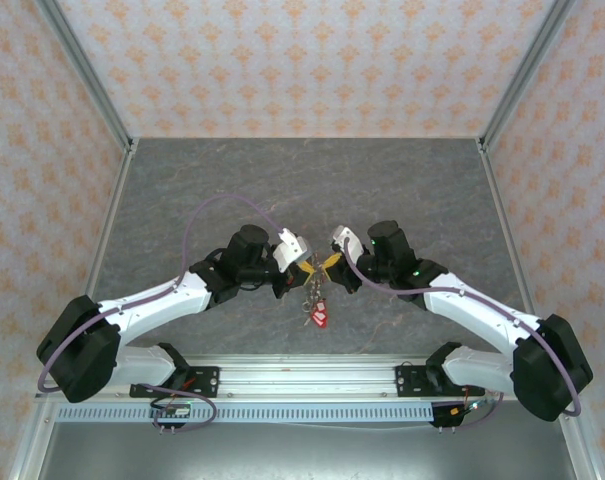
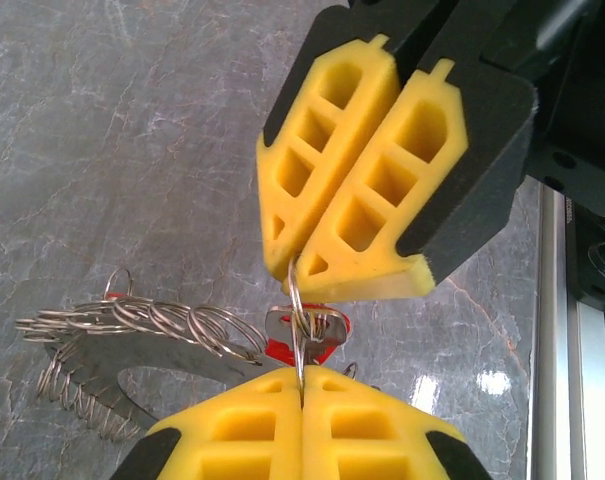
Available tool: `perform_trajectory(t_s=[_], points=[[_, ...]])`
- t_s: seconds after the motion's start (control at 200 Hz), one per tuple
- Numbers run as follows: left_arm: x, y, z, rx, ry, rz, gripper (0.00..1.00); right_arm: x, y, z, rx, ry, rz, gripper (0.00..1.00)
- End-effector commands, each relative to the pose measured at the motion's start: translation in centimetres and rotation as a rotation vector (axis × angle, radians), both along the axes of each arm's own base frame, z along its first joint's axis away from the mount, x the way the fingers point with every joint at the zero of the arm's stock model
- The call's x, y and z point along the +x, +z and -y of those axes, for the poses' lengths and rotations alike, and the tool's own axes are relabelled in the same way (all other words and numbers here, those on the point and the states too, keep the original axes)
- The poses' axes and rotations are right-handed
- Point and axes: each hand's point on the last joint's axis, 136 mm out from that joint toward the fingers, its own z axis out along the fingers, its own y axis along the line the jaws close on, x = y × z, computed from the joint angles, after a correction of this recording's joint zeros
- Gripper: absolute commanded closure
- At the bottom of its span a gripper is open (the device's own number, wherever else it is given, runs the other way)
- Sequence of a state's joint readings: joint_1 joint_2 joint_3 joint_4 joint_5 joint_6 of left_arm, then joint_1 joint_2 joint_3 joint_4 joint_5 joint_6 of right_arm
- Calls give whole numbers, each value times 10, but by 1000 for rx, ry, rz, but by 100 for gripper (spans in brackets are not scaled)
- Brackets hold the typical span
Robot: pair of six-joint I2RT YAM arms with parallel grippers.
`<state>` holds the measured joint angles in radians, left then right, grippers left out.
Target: Put the keys on the keyring
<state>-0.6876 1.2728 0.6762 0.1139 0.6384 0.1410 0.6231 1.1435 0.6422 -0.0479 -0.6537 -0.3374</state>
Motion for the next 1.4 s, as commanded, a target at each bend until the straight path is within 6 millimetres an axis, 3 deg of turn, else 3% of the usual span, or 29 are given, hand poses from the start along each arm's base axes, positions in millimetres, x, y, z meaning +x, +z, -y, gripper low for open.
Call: perform_trajectory(t_s=[0.0,0.185,0.465,0.626,0.991,1.276,1.396], points=[[0,25,11,-50,-47,75,100,8,4,8,-19,-57,22,87],[0,25,11,-46,-48,72,100,-3,20,5,14,11,76,74],[-7,28,9,-34,-96,111,100,-15,25,8,-34,115,155,71],[-10,31,11,-30,-126,126,100,-34,31,-1,-4,254,171,70],[-18,36,16,-37,-195,121,100,-28,40,-9,31,284,236,71],[-20,36,16,-41,-203,121,100,-19,33,-13,8,281,252,70],[-19,36,16,-39,-199,123,100,-21,30,-15,14,305,233,79]])
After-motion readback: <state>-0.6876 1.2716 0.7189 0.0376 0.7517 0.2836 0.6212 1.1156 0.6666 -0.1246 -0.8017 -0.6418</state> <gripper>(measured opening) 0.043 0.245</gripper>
